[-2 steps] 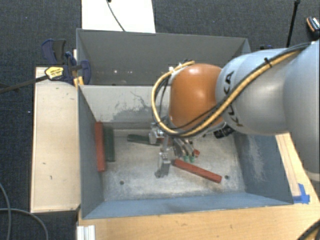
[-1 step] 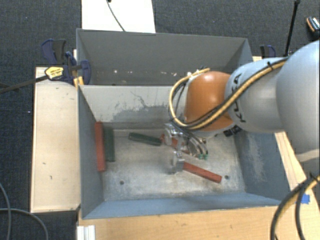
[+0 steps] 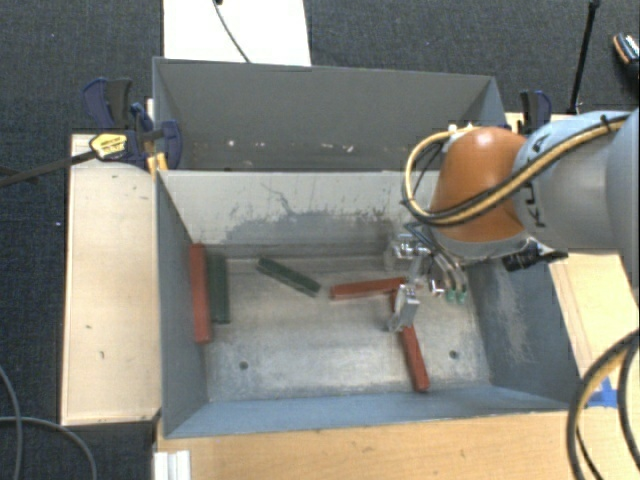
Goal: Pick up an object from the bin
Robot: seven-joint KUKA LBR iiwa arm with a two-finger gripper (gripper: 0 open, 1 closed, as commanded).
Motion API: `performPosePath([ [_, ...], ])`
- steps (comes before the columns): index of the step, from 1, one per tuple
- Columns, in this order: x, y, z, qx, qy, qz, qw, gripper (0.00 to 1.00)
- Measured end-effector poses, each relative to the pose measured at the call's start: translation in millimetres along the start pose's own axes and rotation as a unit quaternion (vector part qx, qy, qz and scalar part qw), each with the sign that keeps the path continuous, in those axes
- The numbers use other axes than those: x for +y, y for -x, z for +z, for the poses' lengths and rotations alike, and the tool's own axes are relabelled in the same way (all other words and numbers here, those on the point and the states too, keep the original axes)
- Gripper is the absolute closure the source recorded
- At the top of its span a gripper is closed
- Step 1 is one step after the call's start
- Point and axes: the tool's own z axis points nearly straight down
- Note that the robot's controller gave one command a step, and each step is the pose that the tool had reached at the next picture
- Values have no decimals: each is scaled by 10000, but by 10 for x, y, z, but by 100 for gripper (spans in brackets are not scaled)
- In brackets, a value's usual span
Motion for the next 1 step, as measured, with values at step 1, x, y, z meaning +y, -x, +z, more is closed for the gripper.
performPosePath([
  [1,42,-5,-4,3,16,-7,10000,100],
])
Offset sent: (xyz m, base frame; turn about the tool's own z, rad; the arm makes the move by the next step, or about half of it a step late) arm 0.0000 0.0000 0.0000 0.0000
